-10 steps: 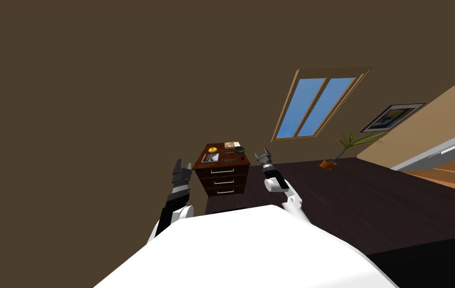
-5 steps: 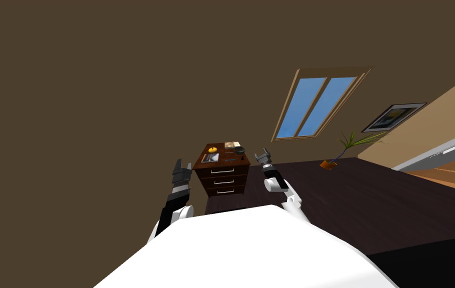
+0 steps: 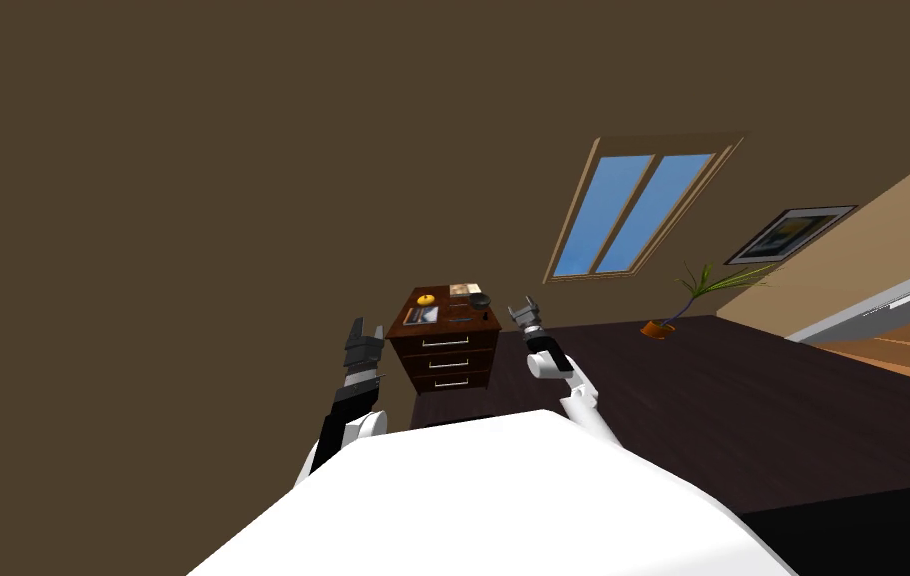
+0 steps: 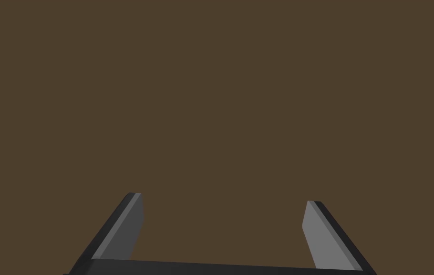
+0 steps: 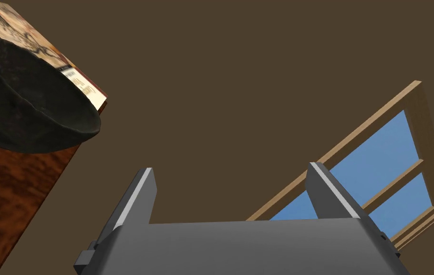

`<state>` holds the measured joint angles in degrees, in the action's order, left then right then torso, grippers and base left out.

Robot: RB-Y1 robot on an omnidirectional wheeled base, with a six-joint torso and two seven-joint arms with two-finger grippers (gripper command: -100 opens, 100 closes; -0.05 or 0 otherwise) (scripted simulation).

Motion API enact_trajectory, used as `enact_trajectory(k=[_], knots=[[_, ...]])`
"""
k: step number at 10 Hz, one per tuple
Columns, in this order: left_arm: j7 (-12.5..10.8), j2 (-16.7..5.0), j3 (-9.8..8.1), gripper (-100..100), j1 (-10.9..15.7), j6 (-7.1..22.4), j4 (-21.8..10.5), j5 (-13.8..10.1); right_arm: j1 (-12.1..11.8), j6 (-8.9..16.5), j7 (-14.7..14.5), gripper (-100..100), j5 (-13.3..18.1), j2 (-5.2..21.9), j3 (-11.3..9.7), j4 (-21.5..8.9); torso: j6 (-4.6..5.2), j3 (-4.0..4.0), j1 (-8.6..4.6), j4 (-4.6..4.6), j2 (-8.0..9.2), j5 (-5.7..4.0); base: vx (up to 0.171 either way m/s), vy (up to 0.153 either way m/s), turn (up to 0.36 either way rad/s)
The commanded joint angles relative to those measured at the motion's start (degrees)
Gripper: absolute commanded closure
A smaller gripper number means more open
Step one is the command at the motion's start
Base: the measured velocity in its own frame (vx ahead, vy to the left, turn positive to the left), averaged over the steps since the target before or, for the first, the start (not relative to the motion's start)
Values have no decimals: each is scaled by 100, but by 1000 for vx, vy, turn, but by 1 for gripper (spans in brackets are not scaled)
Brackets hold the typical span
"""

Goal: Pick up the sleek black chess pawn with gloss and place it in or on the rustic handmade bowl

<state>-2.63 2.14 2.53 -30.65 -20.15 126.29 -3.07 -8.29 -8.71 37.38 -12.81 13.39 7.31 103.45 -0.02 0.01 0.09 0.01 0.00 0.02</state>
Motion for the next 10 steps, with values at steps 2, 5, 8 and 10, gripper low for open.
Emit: enact_trajectory(k=[2,5,8,10], knots=[[0,0,0,0,0,0,0,0,431,278,425,-100,-81,125,49,-436,-1,-1,-1,0,-1,0,-2,5,14],[0,0,0,0,0,0,0,0,806,546,856,-100,-161,246,92,-856,1,0,-1,0,0,0,-1,3,9],[0,0,0,0,0,0,0,0,1233,847,1298,-100,-252,391,137,-1300,1,0,0,0,0,0,-3,8,22],[0,0,0,0,0,0,0,0,1462,1009,1569,-100,-301,470,160,-1539,1,0,0,0,0,0,-1,3,9]])
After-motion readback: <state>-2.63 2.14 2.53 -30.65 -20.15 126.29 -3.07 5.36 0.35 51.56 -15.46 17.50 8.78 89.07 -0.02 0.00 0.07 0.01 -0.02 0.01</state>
